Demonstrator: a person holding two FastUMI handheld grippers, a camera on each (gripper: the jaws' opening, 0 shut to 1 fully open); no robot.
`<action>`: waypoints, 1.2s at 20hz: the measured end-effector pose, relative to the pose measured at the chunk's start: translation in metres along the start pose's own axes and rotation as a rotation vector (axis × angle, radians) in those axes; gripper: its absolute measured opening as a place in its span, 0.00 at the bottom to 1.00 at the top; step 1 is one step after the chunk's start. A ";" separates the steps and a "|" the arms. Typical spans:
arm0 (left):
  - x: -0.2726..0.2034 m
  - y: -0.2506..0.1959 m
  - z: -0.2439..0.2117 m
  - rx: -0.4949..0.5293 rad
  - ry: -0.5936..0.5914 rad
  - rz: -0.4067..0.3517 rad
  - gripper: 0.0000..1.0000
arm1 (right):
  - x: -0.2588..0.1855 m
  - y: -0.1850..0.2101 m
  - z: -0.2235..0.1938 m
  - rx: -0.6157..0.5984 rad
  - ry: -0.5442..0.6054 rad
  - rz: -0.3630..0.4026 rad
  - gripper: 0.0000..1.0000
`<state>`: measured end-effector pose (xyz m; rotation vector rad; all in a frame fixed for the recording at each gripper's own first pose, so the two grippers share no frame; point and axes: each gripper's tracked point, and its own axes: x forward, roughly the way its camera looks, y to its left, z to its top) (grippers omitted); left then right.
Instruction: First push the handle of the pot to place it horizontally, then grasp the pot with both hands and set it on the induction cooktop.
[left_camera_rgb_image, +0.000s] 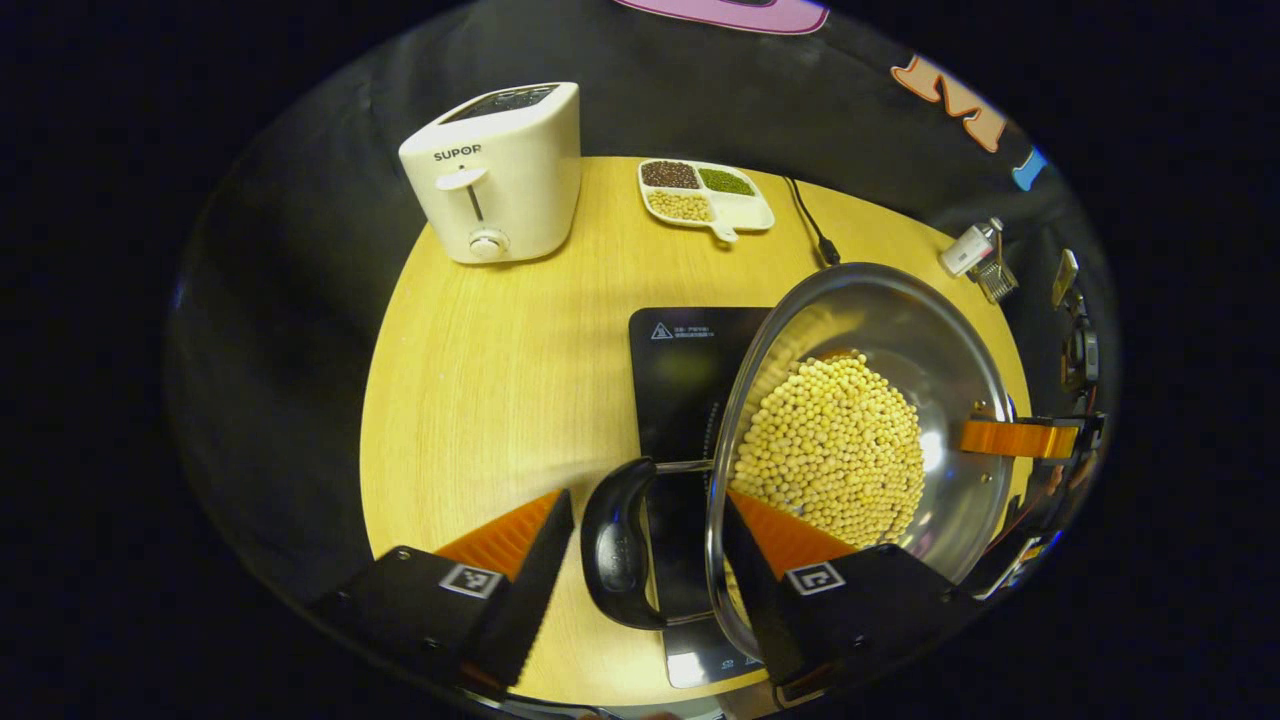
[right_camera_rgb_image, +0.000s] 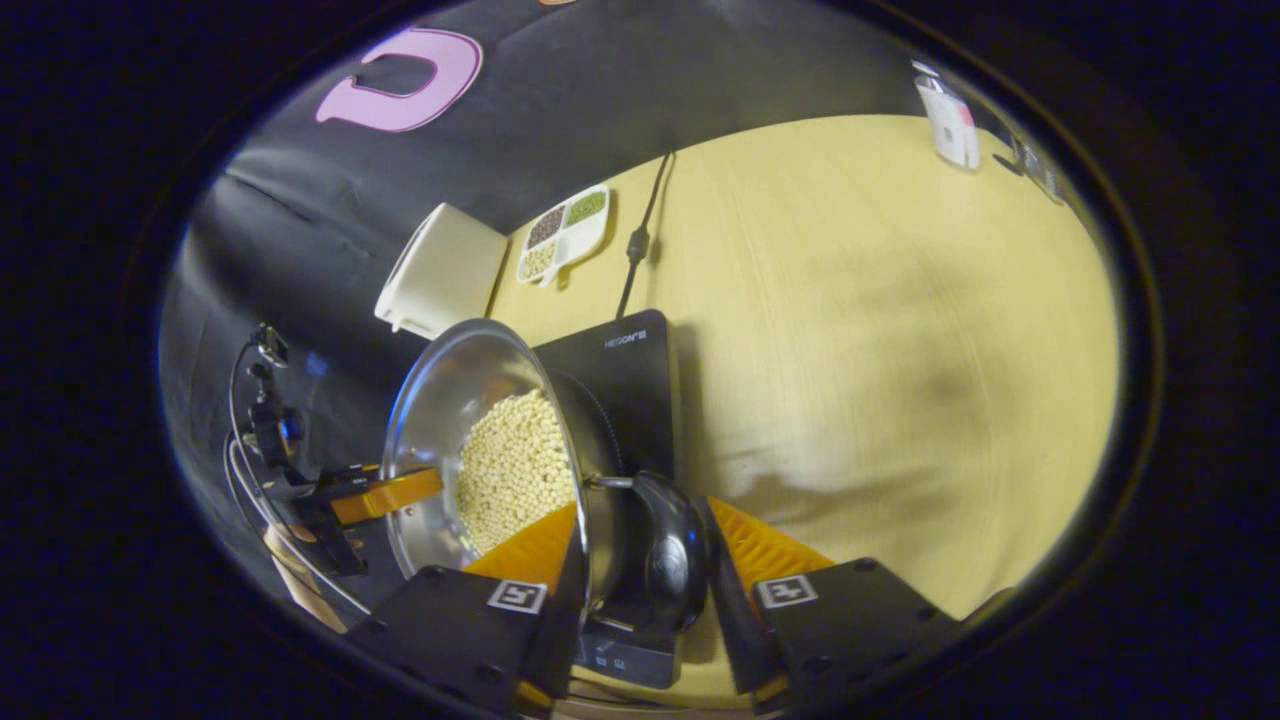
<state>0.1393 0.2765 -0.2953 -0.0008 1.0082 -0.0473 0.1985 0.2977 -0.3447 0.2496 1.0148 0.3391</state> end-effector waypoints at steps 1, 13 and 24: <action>-0.004 0.000 0.004 -0.005 -0.033 0.007 1.00 | -0.003 -0.002 0.009 -0.013 -0.040 -0.014 0.76; -0.070 -0.008 0.037 0.021 -0.323 0.097 0.98 | -0.085 0.003 0.055 -0.176 -0.378 -0.103 0.99; -0.158 -0.097 0.031 -0.012 -0.469 0.166 0.98 | -0.199 -0.008 0.057 -0.218 -0.528 -0.024 1.00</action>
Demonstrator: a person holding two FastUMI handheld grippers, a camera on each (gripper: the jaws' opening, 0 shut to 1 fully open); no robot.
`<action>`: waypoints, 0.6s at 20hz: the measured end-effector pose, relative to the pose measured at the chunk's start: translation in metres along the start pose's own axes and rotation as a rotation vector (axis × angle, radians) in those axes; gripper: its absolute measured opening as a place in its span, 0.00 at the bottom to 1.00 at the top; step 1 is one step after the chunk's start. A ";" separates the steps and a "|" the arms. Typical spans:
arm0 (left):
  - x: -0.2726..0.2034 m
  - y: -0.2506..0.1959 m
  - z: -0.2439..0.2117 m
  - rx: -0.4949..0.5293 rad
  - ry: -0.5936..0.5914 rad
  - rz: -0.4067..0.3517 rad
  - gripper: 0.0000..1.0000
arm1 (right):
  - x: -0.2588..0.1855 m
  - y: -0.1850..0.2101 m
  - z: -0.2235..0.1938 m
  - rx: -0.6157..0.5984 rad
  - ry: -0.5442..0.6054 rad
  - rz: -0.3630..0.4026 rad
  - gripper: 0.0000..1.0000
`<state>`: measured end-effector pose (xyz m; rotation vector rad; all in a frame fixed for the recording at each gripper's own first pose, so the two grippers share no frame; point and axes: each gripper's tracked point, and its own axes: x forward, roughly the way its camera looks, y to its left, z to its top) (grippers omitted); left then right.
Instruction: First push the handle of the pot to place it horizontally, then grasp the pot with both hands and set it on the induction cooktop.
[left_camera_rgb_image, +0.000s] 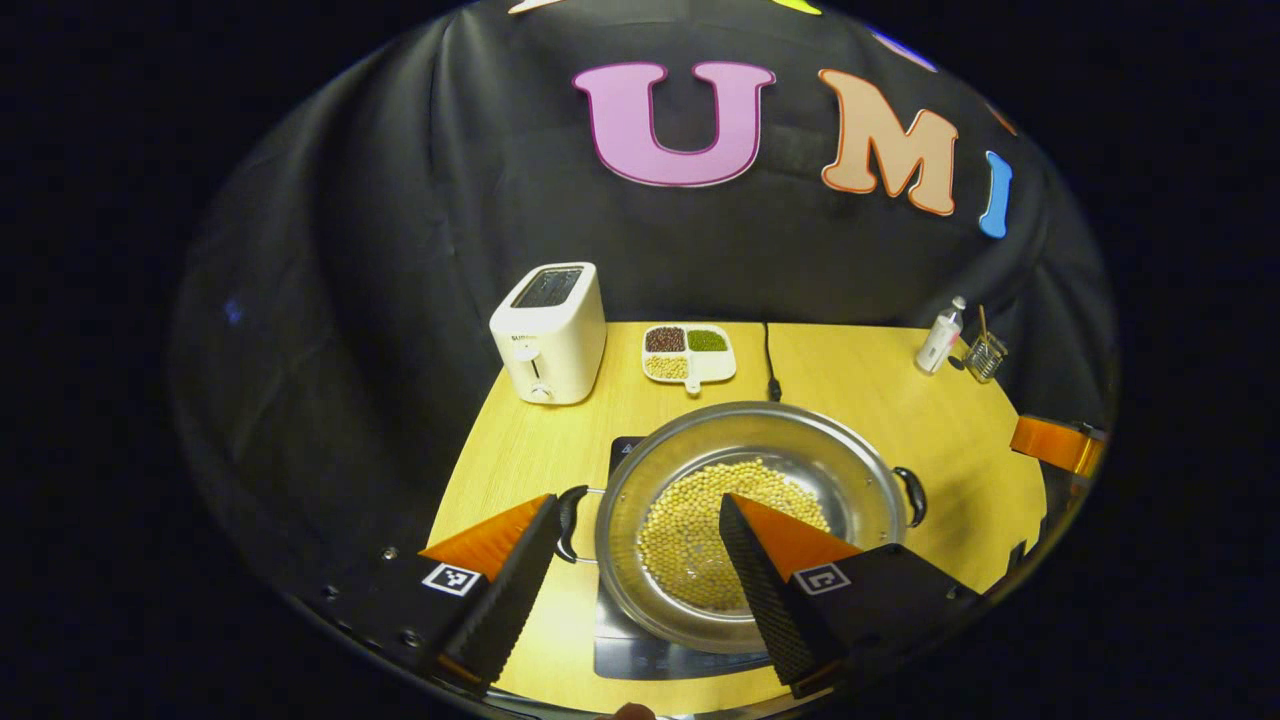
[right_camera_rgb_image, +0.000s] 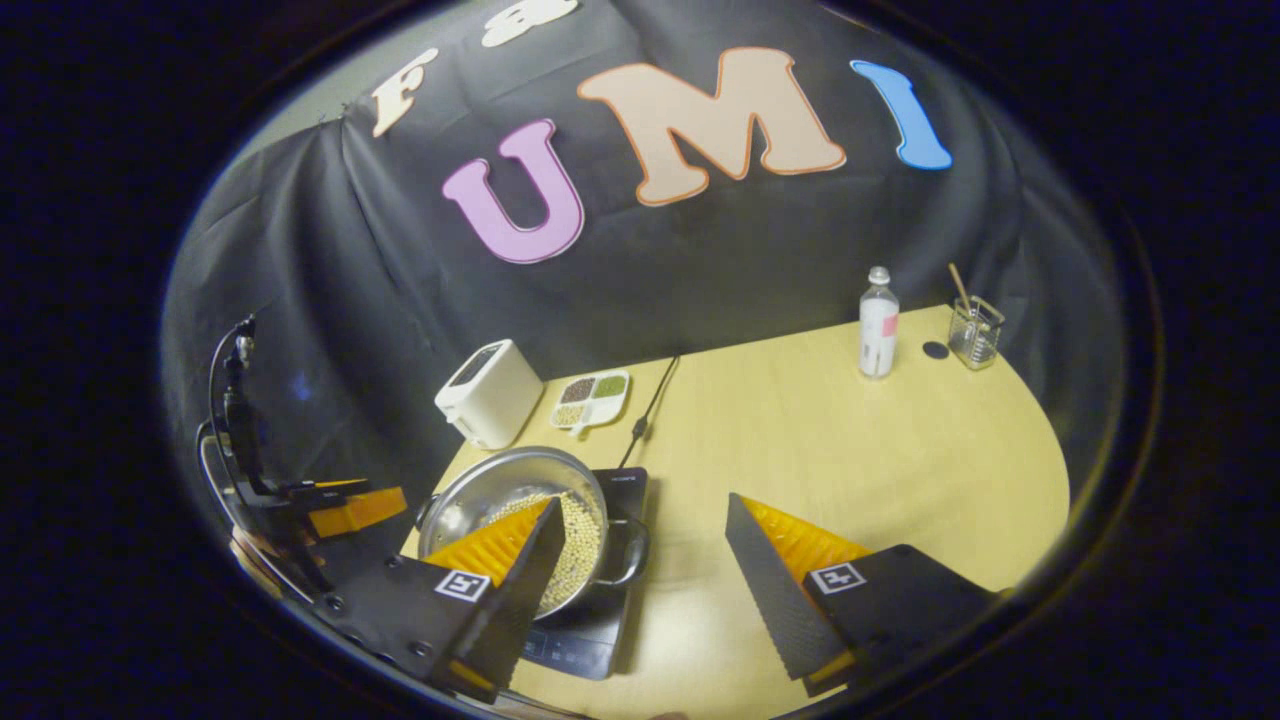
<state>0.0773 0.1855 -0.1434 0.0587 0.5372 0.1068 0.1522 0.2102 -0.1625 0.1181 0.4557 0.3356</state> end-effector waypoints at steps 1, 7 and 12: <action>-0.010 -0.013 0.005 -0.007 -0.019 0.009 0.97 | -0.011 -0.010 0.009 -0.037 -0.020 -0.006 1.00; -0.087 -0.101 0.054 0.018 -0.207 0.090 0.96 | -0.095 -0.051 0.076 -0.120 -0.179 0.036 0.99; -0.135 -0.183 0.093 0.049 -0.397 0.111 0.98 | -0.157 -0.081 0.121 -0.173 -0.321 0.069 0.92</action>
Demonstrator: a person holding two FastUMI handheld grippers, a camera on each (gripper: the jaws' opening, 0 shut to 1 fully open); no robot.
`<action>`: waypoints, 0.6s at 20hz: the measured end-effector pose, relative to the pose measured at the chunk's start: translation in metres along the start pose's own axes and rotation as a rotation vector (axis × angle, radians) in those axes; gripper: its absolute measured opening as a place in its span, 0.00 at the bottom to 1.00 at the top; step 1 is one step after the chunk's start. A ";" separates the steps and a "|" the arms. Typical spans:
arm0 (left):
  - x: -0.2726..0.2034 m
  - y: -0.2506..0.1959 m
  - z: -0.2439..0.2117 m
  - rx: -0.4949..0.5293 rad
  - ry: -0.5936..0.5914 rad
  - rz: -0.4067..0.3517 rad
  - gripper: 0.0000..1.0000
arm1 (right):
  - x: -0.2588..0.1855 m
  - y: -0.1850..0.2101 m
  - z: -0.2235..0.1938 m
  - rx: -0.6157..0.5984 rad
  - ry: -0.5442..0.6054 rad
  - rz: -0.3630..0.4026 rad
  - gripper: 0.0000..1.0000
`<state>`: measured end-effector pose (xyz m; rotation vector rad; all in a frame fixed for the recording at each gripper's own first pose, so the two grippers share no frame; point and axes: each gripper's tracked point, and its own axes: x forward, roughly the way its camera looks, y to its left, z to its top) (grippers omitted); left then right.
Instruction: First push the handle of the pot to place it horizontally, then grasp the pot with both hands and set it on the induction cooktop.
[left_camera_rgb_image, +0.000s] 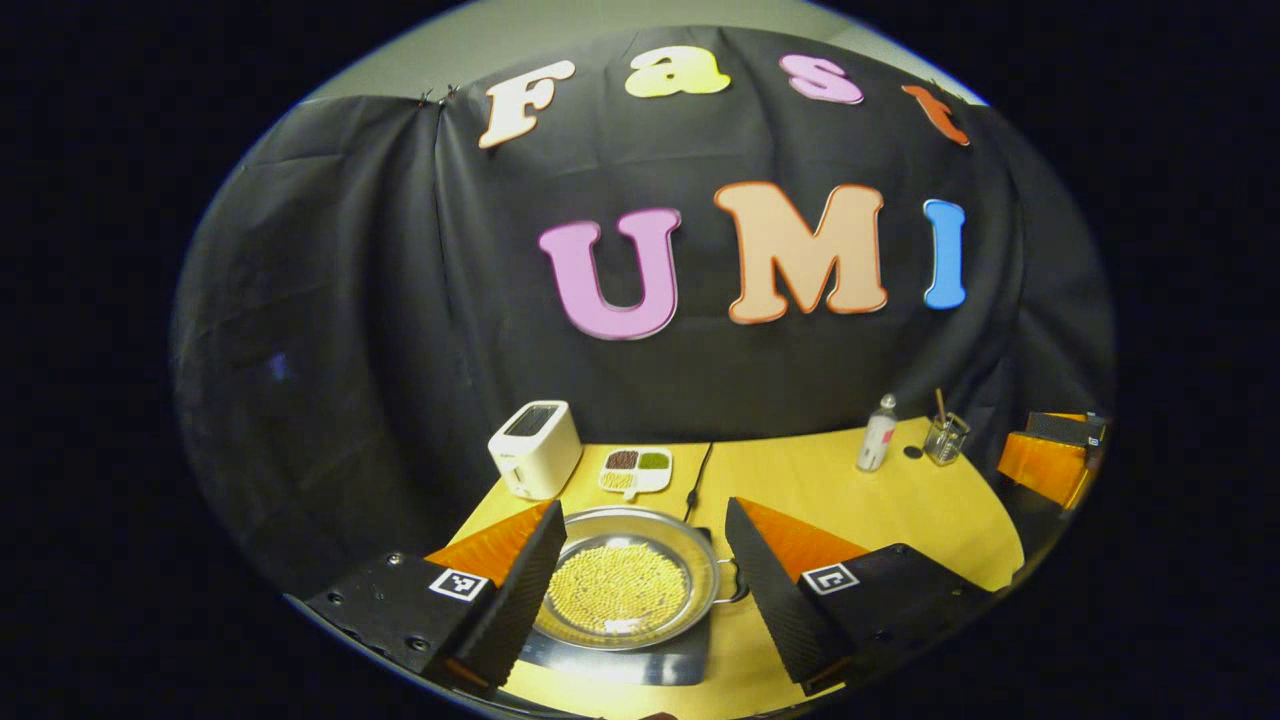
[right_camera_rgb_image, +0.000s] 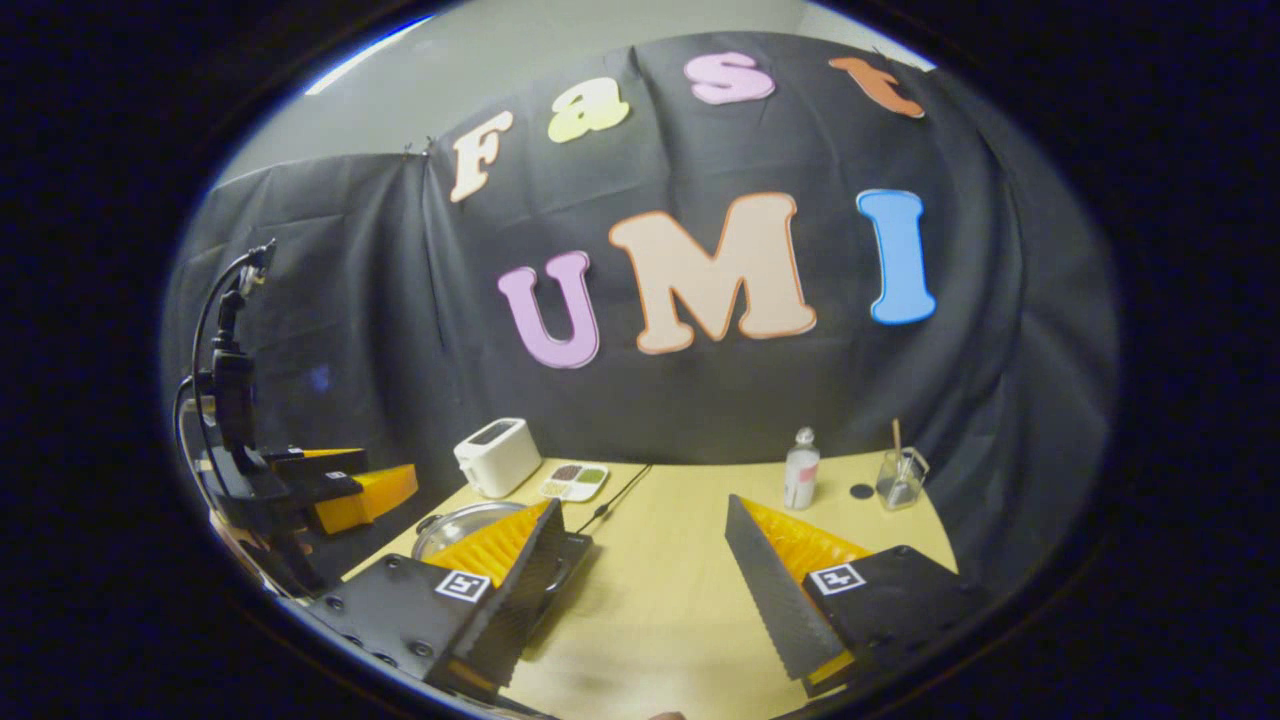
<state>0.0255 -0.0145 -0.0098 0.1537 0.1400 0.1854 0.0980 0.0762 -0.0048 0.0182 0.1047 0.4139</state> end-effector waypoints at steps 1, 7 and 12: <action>-0.007 -0.013 0.014 0.007 -0.045 0.002 0.98 | -0.009 -0.008 0.010 -0.009 -0.028 -0.004 0.99; -0.042 -0.072 0.060 0.010 -0.212 0.001 0.98 | -0.056 -0.057 0.047 -0.062 -0.116 -0.078 0.99; -0.056 -0.096 0.062 -0.009 -0.243 -0.030 0.98 | -0.097 -0.087 0.045 -0.042 -0.144 -0.129 0.99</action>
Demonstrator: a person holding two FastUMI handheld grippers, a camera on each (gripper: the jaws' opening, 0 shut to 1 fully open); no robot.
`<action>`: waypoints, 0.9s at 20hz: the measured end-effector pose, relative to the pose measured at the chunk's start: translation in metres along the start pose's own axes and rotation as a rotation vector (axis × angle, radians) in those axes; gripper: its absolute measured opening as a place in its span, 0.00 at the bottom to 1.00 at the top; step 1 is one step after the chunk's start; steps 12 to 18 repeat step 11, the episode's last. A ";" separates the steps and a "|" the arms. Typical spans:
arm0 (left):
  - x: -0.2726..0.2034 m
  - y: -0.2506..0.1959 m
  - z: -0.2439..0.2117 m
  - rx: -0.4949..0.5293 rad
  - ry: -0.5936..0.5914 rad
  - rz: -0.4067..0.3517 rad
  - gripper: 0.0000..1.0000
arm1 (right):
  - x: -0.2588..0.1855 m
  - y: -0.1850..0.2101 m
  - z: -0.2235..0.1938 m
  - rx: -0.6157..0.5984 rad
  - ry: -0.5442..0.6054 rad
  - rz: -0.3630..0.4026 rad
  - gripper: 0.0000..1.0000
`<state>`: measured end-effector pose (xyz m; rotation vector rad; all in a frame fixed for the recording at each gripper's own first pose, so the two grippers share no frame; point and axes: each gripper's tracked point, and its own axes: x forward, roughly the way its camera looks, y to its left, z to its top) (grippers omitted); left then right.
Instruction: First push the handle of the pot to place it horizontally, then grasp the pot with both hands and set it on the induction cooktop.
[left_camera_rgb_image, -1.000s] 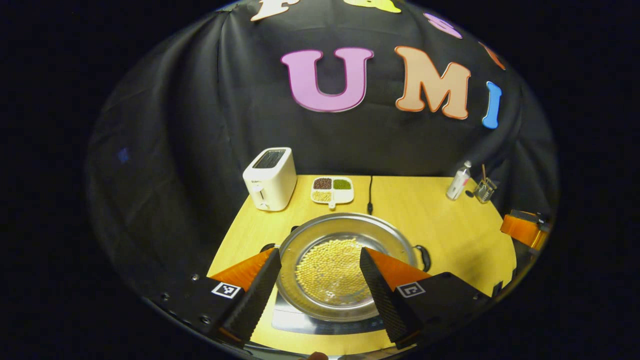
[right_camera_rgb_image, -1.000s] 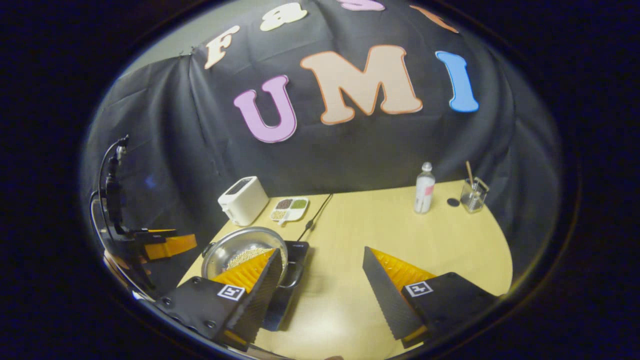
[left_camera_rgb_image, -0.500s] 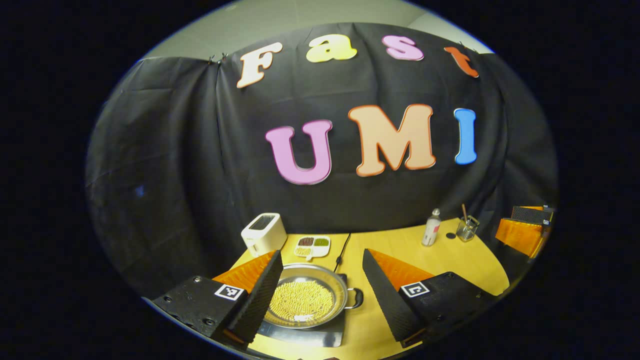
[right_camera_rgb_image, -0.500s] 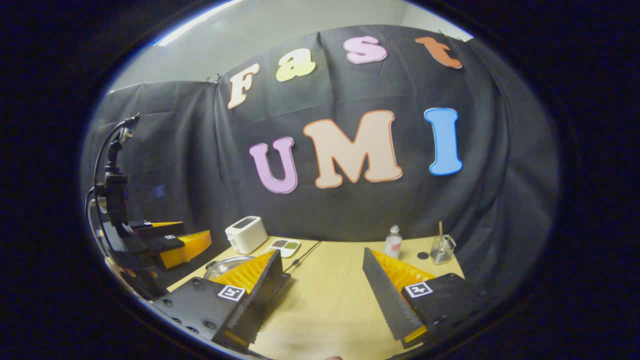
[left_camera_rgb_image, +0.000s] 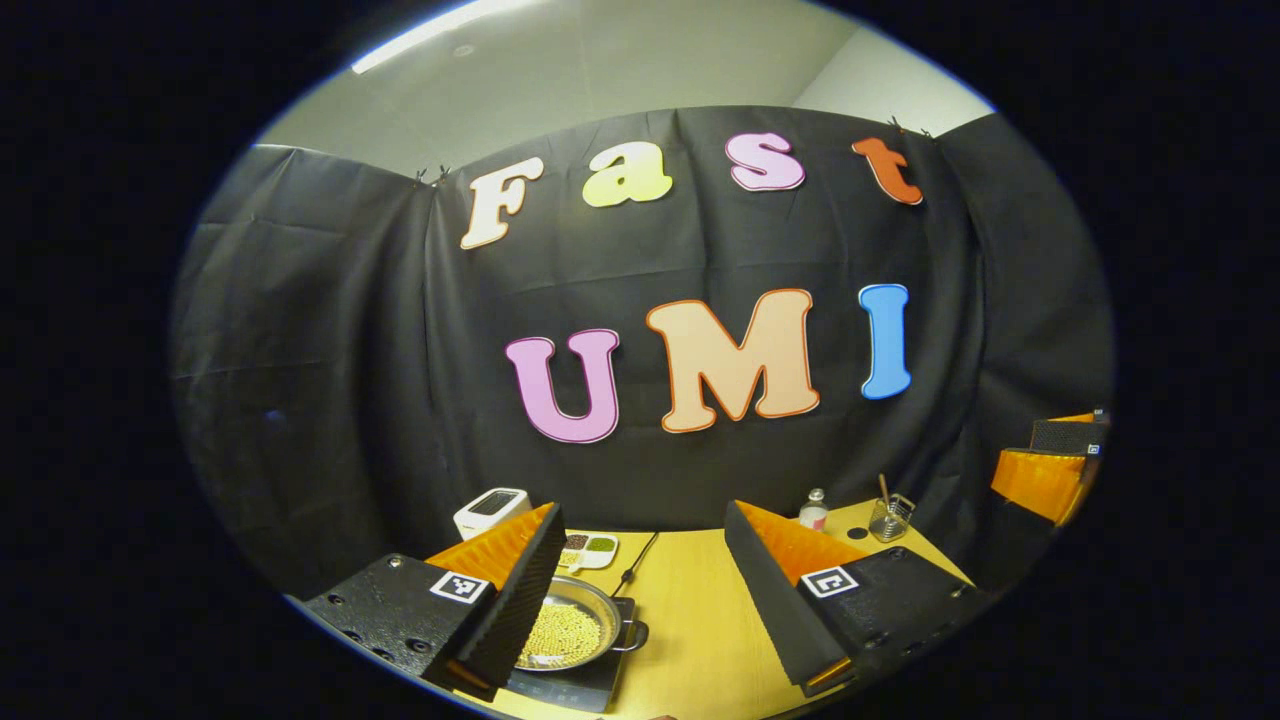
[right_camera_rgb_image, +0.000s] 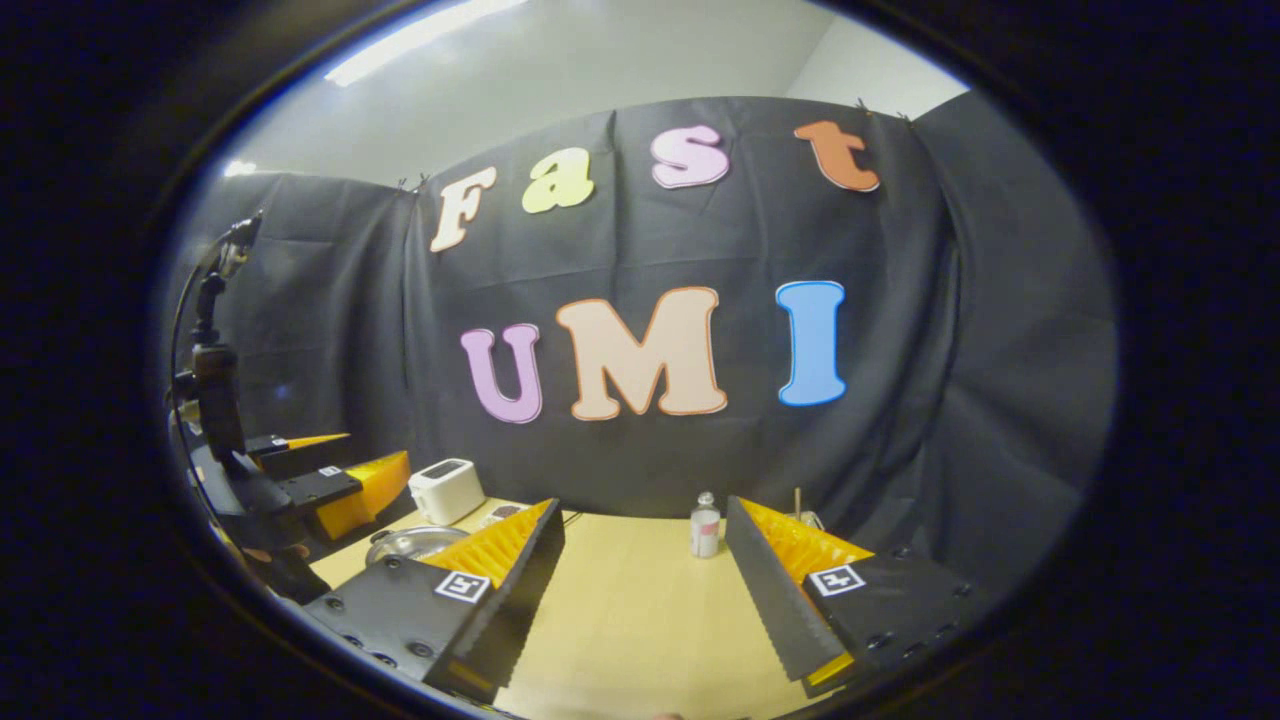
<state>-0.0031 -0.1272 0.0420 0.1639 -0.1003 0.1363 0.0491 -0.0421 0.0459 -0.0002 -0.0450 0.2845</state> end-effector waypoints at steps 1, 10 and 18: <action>-0.002 0.001 -0.004 0.009 0.006 0.003 0.97 | -0.004 -0.005 -0.001 0.007 0.000 -0.004 0.92; -0.010 -0.006 -0.017 0.022 0.031 0.006 1.00 | -0.021 -0.025 -0.005 -0.011 -0.009 -0.025 0.99; -0.011 -0.007 -0.019 0.026 0.034 0.003 0.98 | -0.021 -0.028 -0.006 -0.018 -0.007 -0.031 0.92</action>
